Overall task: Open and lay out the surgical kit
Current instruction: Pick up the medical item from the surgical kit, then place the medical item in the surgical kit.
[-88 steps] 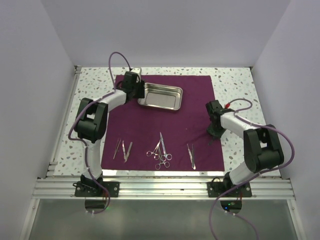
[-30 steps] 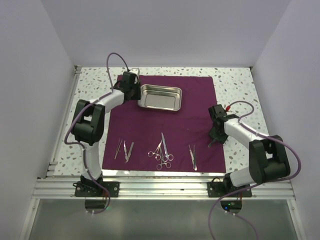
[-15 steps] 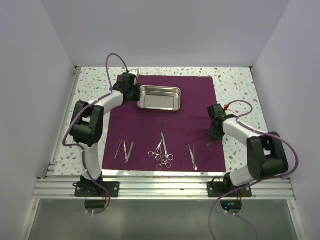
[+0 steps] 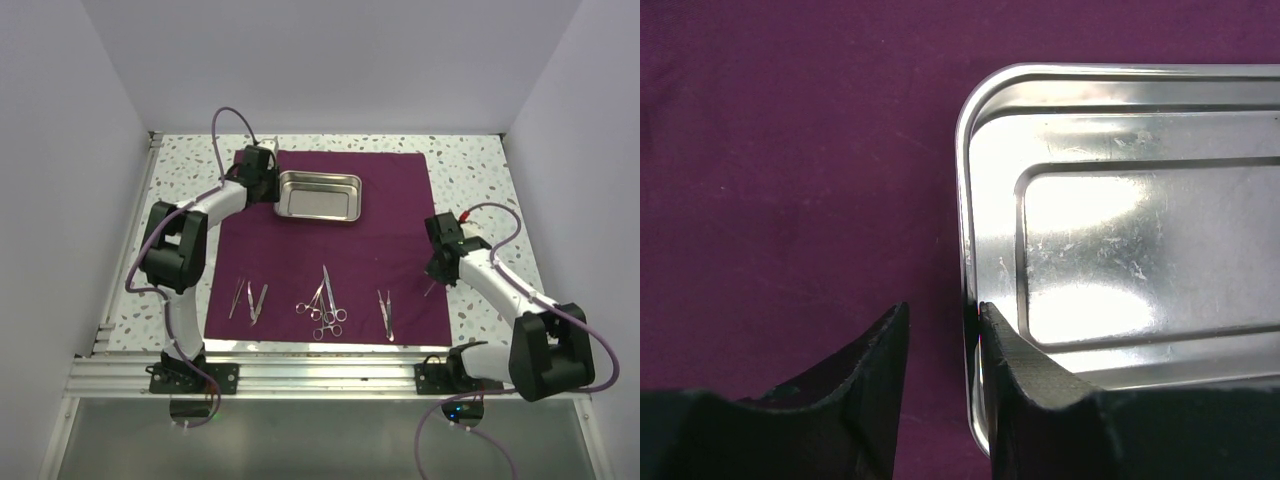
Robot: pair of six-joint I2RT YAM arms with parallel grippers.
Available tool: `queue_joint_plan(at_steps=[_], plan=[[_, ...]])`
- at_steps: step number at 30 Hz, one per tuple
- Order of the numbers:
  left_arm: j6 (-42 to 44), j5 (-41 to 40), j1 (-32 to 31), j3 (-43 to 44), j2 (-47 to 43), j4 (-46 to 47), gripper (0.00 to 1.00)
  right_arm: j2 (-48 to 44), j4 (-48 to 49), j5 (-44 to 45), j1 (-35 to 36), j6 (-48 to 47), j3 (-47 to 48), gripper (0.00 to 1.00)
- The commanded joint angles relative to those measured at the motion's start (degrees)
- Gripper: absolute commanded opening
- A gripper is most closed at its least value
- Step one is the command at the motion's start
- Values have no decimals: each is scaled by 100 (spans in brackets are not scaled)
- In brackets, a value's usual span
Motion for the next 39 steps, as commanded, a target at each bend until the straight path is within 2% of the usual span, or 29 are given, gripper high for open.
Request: queue_joint_plan(at_steps=[1, 5, 11, 16, 24, 39], plan=[[-82, 17, 56, 72, -193, -20, 37, -228, -337, 228, -20, -156, 282, 0], [-134, 34, 47, 72, -193, -28, 36, -245, -337, 79, -29, -157, 309, 0], [-152, 8, 47, 37, -237, -29, 36, -342, -179, -861, 67, -157, 291, 0], [-257, 26, 47, -68, -228, 94, 36, -193, -231, -1292, 541, -315, 475, 0], [-381, 26, 47, -121, -184, 217, 36, 202, -442, -1521, 1859, -455, 705, 0], [-372, -89, 38, -113, -351, 95, 38, -342, -1022, -1477, 2458, -754, 256, 0]])
